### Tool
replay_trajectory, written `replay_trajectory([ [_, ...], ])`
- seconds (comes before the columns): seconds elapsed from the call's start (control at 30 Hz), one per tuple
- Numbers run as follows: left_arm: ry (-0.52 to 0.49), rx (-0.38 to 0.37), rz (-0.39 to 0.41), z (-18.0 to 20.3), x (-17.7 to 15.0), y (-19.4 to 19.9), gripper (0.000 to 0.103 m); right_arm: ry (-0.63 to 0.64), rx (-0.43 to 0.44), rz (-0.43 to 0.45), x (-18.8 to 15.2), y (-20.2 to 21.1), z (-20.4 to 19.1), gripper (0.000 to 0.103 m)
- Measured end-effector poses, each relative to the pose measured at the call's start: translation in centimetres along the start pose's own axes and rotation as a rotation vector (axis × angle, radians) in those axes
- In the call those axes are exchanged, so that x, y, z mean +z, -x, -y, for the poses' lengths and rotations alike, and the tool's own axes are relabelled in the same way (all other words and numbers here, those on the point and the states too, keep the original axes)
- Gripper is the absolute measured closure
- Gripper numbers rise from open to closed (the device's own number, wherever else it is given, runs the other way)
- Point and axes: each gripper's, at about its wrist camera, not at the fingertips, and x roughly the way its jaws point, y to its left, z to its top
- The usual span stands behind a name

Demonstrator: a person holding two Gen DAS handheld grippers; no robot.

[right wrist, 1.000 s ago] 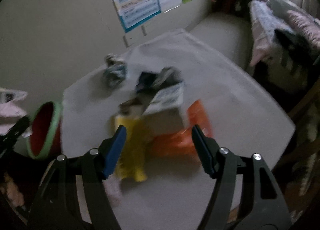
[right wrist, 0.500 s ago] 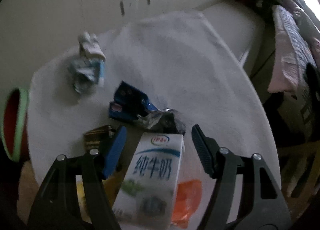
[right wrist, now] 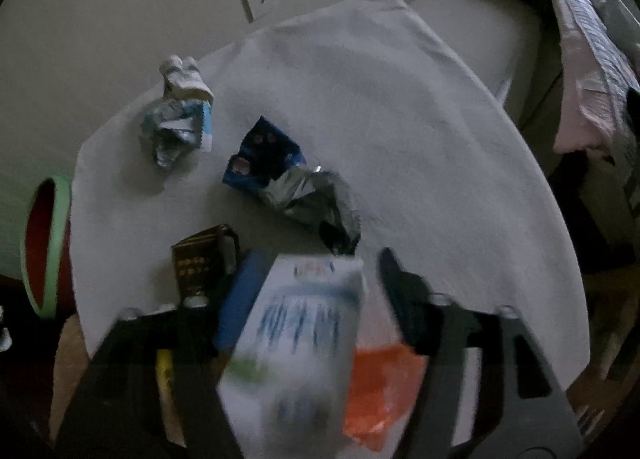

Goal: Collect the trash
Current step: 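Grasp the white milk carton with the right gripper while the left gripper holds the paper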

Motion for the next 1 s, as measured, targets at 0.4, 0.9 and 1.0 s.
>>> replay_trajectory([
  [0.4, -0.013, -0.007, 0.002, 0.6, 0.0, 0.3, 0.084, -0.012, -0.073, 0.059, -5.1, 3.2, -0.4, 0.027],
  [0.9, -0.017, 0.028, 0.053, 0.3, 0.2, 1.8, 0.084, -0.068, -0.019, 0.276, -8.2, 10.1, -0.9, 0.051],
  [1.0, -0.015, 0.043, 0.066, -0.1, 0.5, 2.0, 0.084, -0.063, 0.017, 0.316, -9.0, 11.8, -2.0, 0.051],
])
